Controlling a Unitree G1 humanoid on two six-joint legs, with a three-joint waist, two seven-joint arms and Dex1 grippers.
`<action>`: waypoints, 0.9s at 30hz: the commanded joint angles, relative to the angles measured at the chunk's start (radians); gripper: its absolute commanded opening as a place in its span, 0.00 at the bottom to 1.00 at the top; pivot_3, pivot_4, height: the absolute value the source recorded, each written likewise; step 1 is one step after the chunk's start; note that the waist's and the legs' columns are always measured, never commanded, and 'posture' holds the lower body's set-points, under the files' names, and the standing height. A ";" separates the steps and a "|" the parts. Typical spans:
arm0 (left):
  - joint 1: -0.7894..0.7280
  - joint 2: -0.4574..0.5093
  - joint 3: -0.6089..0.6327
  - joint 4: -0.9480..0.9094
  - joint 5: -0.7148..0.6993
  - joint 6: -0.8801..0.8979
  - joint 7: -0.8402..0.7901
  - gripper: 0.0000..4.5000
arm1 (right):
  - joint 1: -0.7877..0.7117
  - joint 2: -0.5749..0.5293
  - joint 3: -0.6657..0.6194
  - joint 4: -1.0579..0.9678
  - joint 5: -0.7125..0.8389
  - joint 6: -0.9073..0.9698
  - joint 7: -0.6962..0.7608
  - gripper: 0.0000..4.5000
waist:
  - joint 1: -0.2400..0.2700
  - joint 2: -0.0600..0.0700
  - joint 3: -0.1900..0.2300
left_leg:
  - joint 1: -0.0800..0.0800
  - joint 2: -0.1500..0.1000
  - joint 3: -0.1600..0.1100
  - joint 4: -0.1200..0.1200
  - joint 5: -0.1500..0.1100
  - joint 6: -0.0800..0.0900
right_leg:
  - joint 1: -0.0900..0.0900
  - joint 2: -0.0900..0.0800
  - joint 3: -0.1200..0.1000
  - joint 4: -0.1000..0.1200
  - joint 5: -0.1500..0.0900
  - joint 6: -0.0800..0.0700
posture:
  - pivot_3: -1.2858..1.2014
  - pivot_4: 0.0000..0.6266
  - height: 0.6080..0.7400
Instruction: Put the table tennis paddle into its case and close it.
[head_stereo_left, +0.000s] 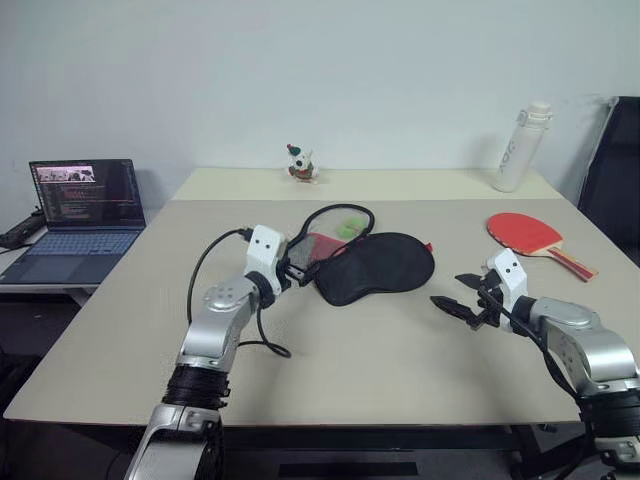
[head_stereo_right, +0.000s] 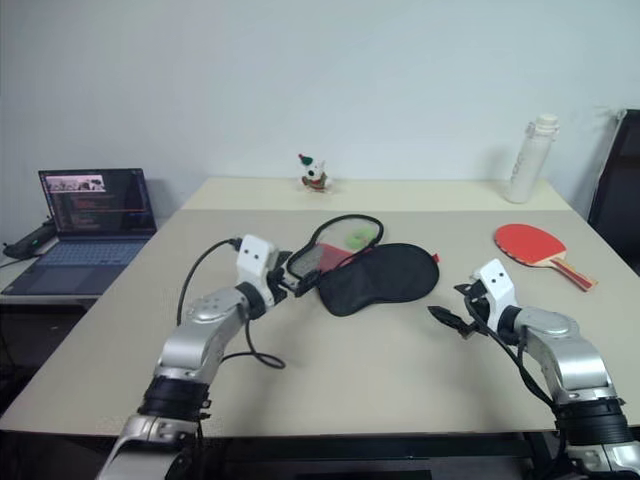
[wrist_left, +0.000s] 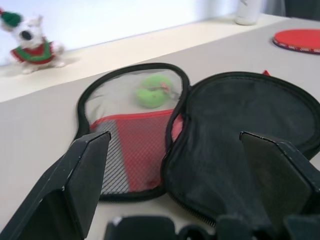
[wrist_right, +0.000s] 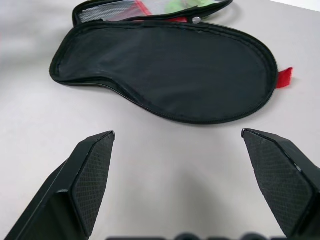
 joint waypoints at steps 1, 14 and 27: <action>-0.007 0.003 0.022 0.015 0.005 -0.028 0.011 1.00 | 0.012 -0.024 -0.028 -0.078 0.023 0.022 0.013 0.99 | 0.000 0.000 0.000 | 0.000 0.000 0.000 0.000 0.000 0.000 | 0.000 0.000 0.000 0.000 0.000 0.000 | 0.52 0.24 1.00; 0.172 0.109 0.129 -0.151 -0.068 0.012 -0.048 1.00 | 0.056 0.020 0.011 -0.214 0.040 0.078 -0.020 0.99 | 0.000 0.000 0.000 | 0.000 0.001 -0.002 0.000 0.000 0.000 | 0.000 0.000 0.001 0.000 0.000 0.000 | 0.52 0.24 1.00; 0.247 0.201 0.154 -0.290 -0.187 0.076 -0.207 1.00 | 0.050 -0.008 0.001 -0.276 0.081 0.130 0.009 0.99 | 0.008 0.000 0.000 | -0.001 0.002 -0.003 0.000 0.000 0.000 | 0.000 -0.001 0.000 0.000 0.000 0.000 | 0.52 0.24 1.00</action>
